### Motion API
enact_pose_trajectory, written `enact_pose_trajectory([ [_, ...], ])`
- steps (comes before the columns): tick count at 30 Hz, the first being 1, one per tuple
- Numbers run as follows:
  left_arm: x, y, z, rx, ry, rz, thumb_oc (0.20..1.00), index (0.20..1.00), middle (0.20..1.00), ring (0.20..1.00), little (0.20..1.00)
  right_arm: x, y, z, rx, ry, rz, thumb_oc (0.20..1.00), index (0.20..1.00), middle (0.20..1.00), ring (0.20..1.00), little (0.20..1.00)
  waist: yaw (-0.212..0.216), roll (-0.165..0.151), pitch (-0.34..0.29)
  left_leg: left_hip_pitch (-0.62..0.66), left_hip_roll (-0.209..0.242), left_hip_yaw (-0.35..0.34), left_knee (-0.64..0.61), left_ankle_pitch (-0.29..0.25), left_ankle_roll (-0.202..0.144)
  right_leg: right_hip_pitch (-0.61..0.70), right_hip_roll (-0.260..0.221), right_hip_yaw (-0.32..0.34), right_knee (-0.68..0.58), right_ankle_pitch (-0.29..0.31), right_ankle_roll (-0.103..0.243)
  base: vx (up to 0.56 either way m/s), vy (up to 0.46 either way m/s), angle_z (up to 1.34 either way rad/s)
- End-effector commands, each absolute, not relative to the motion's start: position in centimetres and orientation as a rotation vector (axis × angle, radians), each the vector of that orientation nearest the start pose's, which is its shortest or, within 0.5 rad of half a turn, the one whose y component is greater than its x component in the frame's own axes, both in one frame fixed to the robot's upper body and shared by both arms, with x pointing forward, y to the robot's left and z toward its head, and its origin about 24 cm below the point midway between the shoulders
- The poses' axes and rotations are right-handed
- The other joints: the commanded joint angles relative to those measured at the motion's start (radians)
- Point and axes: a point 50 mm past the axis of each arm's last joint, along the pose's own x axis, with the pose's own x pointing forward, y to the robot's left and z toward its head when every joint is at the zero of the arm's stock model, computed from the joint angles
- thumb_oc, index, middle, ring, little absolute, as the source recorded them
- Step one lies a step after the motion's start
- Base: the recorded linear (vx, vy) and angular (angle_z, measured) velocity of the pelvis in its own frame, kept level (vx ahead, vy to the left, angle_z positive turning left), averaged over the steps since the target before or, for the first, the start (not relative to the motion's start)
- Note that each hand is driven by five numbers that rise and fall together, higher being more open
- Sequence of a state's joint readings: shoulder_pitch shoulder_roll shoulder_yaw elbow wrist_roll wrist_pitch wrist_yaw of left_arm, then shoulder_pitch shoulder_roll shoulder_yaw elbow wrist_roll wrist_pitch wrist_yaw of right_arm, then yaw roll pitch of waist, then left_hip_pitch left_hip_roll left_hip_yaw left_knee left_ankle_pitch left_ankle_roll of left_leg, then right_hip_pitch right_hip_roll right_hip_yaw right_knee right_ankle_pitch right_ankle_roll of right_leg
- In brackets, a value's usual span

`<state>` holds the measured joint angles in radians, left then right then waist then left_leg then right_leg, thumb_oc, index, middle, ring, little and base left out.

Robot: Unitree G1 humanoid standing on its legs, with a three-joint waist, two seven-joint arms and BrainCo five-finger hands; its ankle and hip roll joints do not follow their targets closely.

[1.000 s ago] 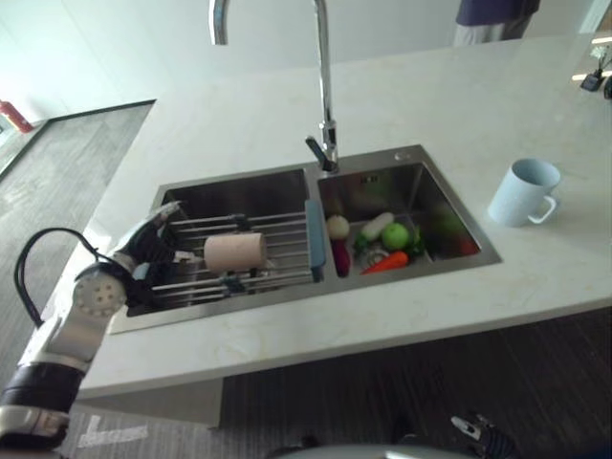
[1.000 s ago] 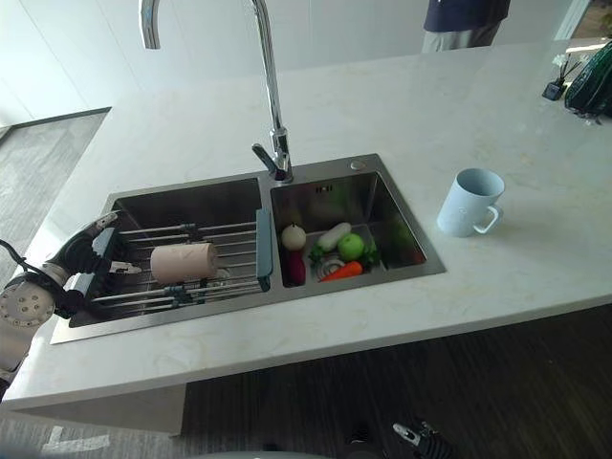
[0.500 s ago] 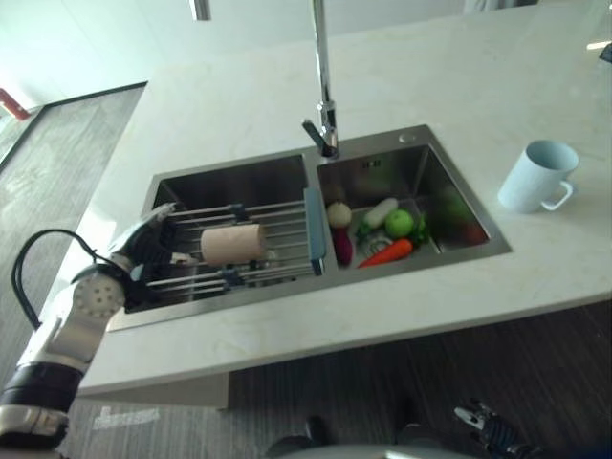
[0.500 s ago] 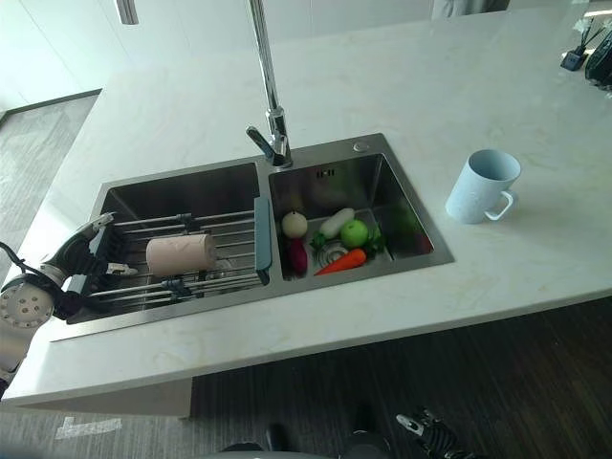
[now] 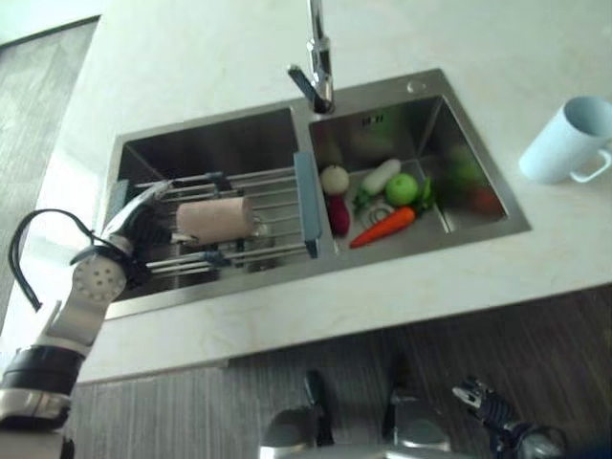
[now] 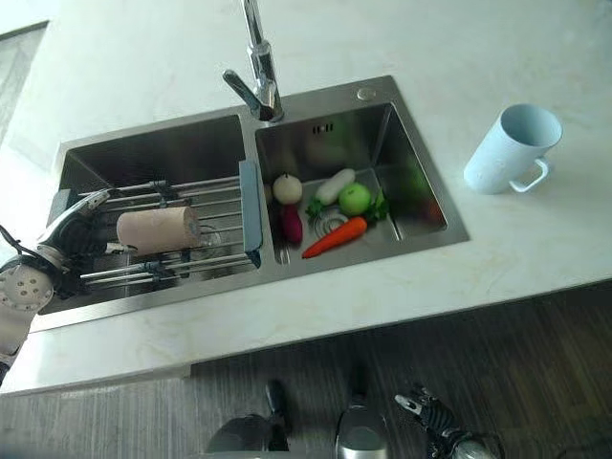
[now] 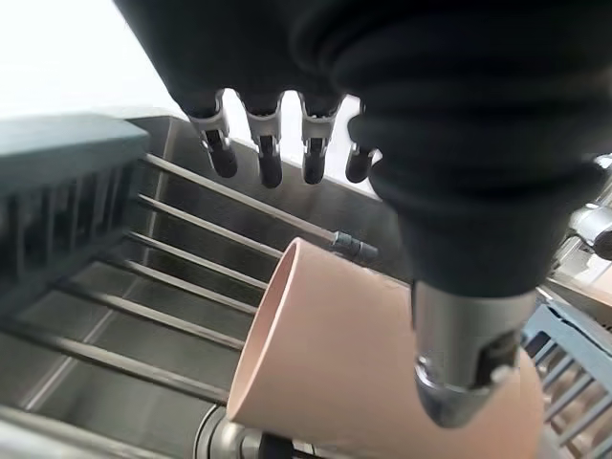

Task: Place the dishes in the dishwasher.

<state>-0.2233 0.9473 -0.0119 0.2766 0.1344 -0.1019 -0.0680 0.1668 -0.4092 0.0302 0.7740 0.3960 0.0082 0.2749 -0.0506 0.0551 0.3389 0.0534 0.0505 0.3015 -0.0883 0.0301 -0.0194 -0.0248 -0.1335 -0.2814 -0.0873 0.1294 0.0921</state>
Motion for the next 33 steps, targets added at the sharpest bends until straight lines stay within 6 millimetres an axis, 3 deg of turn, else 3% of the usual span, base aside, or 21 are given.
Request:
enact_pose_trajectory([
  [1,29.3,33.2,18.4,1.045,-0.129,0.136,1.0,1.0,1.0,1.0,1.0,12.9,-27.8,-10.7,0.067,0.84,-0.042,1.0,1.0,1.0,1.0,1.0,-0.017,-0.005,-0.032,-0.086,0.001,-0.039,0.129,-0.072,-0.004,-0.012,-0.072,0.005,0.109,-0.103,0.115,-0.05,-0.017,0.0],
  [33,29.6,32.2,20.0,1.381,-0.09,-0.058,1.0,1.0,1.0,1.0,1.0,14.4,-28.7,-9.5,0.08,0.795,-0.054,1.0,1.0,1.0,1.0,1.0,-0.026,0.006,0.004,-0.128,-0.007,-0.029,0.149,-0.072,-0.006,-0.053,-0.084,-0.009,0.113,-0.086,0.117,-0.01,0.0,0.0],
])
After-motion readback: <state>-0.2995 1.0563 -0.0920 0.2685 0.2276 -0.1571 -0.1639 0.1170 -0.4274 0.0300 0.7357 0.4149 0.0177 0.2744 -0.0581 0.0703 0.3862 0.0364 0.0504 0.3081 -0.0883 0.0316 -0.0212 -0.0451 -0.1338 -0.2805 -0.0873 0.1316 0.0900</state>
